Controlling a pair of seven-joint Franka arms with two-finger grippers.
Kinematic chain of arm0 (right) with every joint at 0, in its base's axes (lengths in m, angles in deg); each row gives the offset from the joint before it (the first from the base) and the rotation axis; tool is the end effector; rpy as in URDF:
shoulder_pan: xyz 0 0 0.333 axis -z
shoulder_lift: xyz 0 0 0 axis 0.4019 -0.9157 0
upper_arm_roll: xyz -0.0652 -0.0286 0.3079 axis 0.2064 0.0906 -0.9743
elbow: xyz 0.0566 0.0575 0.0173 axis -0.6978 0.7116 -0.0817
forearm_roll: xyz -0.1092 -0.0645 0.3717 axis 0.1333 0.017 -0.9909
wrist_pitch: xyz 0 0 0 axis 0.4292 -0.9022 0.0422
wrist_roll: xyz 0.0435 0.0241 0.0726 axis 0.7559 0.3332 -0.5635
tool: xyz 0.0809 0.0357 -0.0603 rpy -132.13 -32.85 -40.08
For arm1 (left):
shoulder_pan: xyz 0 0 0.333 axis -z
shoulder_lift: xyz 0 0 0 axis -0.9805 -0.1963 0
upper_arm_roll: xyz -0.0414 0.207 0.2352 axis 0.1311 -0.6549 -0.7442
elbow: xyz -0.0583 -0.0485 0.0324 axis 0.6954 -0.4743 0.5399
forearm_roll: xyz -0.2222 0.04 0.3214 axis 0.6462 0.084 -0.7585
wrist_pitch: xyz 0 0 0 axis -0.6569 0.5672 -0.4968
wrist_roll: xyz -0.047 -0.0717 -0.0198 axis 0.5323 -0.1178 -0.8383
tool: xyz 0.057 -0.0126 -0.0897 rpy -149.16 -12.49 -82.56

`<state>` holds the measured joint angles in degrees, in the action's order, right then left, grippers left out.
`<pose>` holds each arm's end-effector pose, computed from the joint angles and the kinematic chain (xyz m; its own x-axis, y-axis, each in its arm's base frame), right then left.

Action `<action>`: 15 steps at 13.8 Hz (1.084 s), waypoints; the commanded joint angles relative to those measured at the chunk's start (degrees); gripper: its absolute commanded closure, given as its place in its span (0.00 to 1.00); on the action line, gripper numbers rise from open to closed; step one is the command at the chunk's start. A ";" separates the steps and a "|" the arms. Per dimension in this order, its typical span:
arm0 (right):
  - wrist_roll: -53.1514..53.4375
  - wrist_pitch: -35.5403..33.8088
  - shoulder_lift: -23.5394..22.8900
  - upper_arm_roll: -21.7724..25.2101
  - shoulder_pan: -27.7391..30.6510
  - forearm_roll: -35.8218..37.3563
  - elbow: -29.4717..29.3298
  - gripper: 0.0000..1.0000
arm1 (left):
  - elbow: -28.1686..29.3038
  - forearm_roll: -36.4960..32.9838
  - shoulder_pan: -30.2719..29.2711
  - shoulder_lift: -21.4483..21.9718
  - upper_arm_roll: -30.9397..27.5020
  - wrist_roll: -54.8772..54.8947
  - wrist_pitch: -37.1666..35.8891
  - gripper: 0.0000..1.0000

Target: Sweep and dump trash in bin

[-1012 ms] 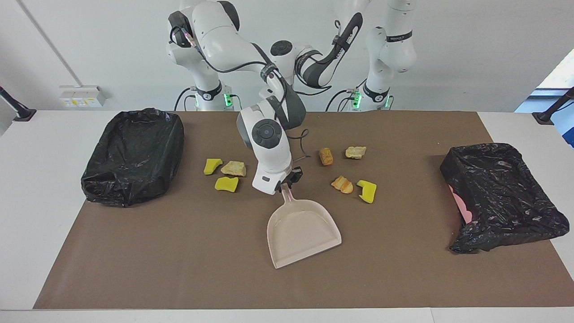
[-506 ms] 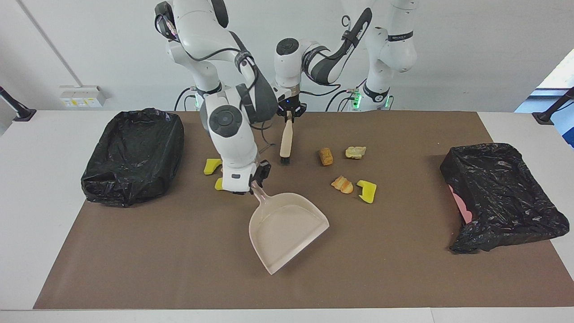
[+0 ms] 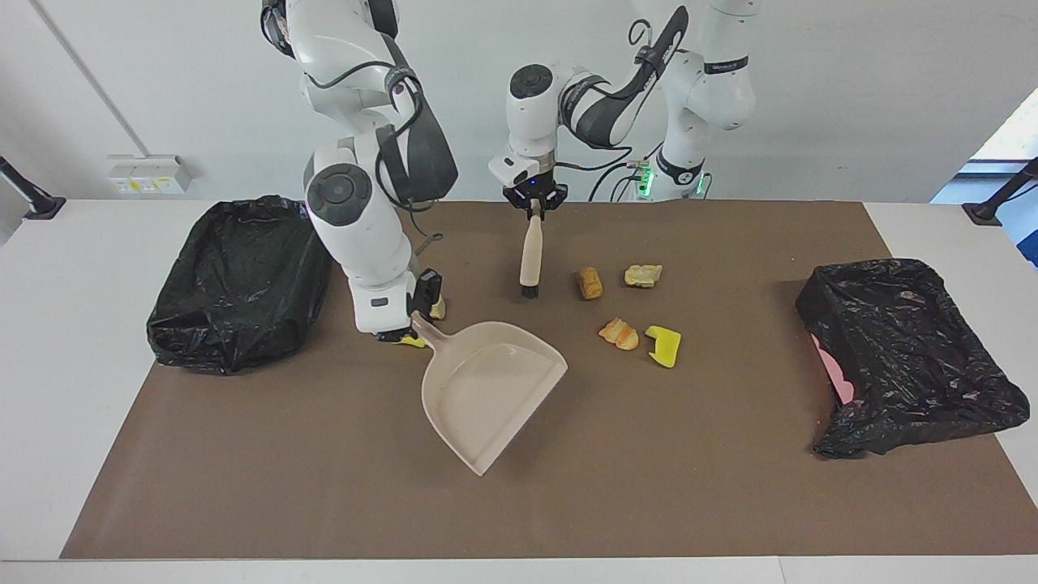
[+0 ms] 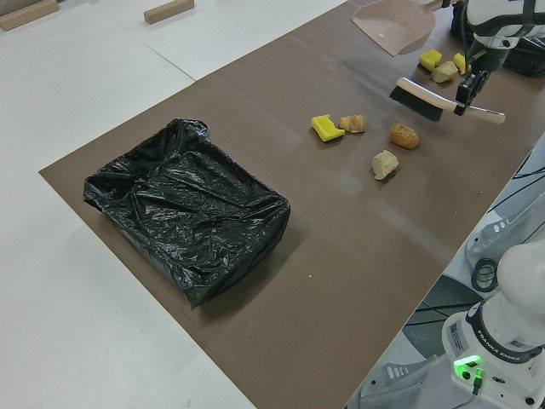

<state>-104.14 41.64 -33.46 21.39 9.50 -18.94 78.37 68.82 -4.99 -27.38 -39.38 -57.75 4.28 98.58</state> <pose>0.6185 0.1547 0.4558 0.3815 0.9105 -0.1598 0.8905 -0.4083 -0.2005 0.3482 -0.3815 0.4156 0.9927 -0.0572 -0.1063 -0.0648 -0.9954 -0.0699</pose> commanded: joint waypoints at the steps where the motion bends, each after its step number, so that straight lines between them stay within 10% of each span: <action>1: -2.50 4.67 6.98 -0.50 -0.39 4.14 12.00 1.00 | -0.02 -2.42 -5.65 1.08 0.75 0.26 -2.27 1.00; 9: 8.99 19.93 17.43 -0.50 -11.81 4.50 34.13 1.00 | 0.16 -12.79 -17.71 0.28 0.66 0.00 -5.70 1.00; 15: 12.79 25.76 22.11 -0.85 -14.98 4.76 42.43 1.00 | 4.11 -12.80 -27.72 -0.76 0.75 14.10 6.16 1.00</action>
<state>-93.15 63.17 -14.55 20.82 -5.32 -15.43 116.09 71.53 -16.91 -51.68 -39.76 -57.78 12.16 100.75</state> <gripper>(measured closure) 0.674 0.744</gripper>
